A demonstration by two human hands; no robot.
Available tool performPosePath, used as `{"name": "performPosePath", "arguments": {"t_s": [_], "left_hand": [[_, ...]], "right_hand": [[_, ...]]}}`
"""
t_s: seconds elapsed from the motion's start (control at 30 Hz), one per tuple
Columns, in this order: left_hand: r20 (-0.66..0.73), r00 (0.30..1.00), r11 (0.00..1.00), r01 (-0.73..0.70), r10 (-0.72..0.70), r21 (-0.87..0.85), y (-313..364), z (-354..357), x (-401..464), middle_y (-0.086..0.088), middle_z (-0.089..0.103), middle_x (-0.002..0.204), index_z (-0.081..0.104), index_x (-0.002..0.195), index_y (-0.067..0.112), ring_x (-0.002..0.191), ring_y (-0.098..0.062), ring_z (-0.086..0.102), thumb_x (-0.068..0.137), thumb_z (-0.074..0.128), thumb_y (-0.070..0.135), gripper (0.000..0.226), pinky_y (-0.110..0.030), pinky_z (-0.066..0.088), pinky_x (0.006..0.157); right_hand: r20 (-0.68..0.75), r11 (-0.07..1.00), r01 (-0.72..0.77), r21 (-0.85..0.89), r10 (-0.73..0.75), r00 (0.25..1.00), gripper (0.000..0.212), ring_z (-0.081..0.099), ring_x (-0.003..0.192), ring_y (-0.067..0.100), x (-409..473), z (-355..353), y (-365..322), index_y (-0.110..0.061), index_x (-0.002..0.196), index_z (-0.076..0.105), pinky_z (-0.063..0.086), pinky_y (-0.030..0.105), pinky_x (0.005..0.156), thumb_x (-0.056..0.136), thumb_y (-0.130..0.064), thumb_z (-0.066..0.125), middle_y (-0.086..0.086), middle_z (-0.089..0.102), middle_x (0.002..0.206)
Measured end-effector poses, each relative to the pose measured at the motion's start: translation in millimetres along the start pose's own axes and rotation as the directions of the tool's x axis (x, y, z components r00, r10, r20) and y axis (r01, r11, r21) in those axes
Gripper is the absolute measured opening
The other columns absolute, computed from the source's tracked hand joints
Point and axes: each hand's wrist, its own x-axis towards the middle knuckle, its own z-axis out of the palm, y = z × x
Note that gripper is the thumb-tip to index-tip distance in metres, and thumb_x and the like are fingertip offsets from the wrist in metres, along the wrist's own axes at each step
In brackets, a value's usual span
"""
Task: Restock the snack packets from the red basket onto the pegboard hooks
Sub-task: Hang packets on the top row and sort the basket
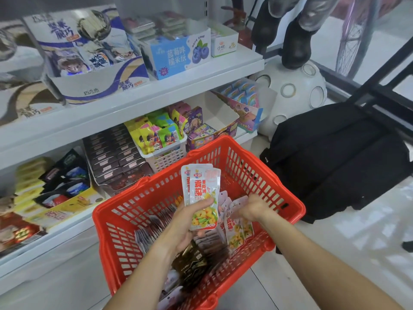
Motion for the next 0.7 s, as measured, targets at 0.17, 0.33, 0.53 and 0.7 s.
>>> {"name": "performPosePath", "arguments": {"t_s": [0.17, 0.33, 0.53, 0.7], "left_hand": [[0.004, 1.000, 0.999, -0.020, 0.020, -0.038, -8.0, -7.7, 0.8, -0.023, 0.075, 0.113, 0.064, 0.133, 0.014, 0.093, -0.040, 0.067, 0.071, 0.089, 0.041, 0.072, -0.024, 0.035, 0.037], [0.016, 1.000, 0.999, -0.026, 0.026, -0.041, -8.8, -13.4, -1.4, -0.027, 0.073, 0.119, 0.064, 0.134, 0.017, 0.091, -0.035, 0.068, 0.066, 0.092, 0.046, 0.079, -0.024, 0.035, 0.038], [0.011, 1.000, 1.000, -0.022, 0.023, -0.019, -8.5, -16.8, -3.1, -0.021, 0.076, 0.110, 0.062, 0.134, 0.014, 0.085, -0.036, 0.070, 0.065, 0.092, 0.046, 0.082, -0.023, 0.035, 0.038], [0.007, 0.999, 0.999, -0.045, 0.045, -0.019, -8.1, -19.5, -3.9, -0.020, 0.077, 0.110, 0.061, 0.135, 0.013, 0.089, -0.037, 0.069, 0.074, 0.088, 0.040, 0.072, -0.024, 0.038, 0.038]], "right_hand": [[0.058, 0.997, -0.052, 0.053, 0.049, 0.997, 0.087, 0.058, 0.128, 0.033, 29.4, 24.5, 3.9, -0.006, 0.142, 0.053, 0.055, 0.031, 0.092, 0.066, -0.011, 0.095, 0.017, 0.056, 0.143], [-0.139, 0.989, -0.124, -0.079, 0.113, 0.984, 0.105, 0.062, 0.114, 0.027, 31.3, 33.5, -0.5, 0.009, 0.154, 0.015, 0.056, 0.029, 0.088, 0.082, -0.019, 0.087, 0.019, 0.053, 0.145], [-0.092, 0.929, -0.085, -0.359, 0.055, 0.994, 0.073, 0.068, 0.107, 0.024, 38.0, 25.6, 3.9, -0.005, 0.131, 0.054, 0.059, 0.037, 0.096, 0.076, -0.034, 0.091, 0.007, 0.067, 0.113], [-0.016, 0.824, 0.078, -0.562, -0.106, 0.994, 0.042, 0.067, 0.089, 0.017, 34.6, 24.0, 2.2, -0.011, 0.107, 0.064, 0.057, 0.028, 0.081, 0.083, -0.038, 0.085, 0.001, 0.067, 0.098]]}}
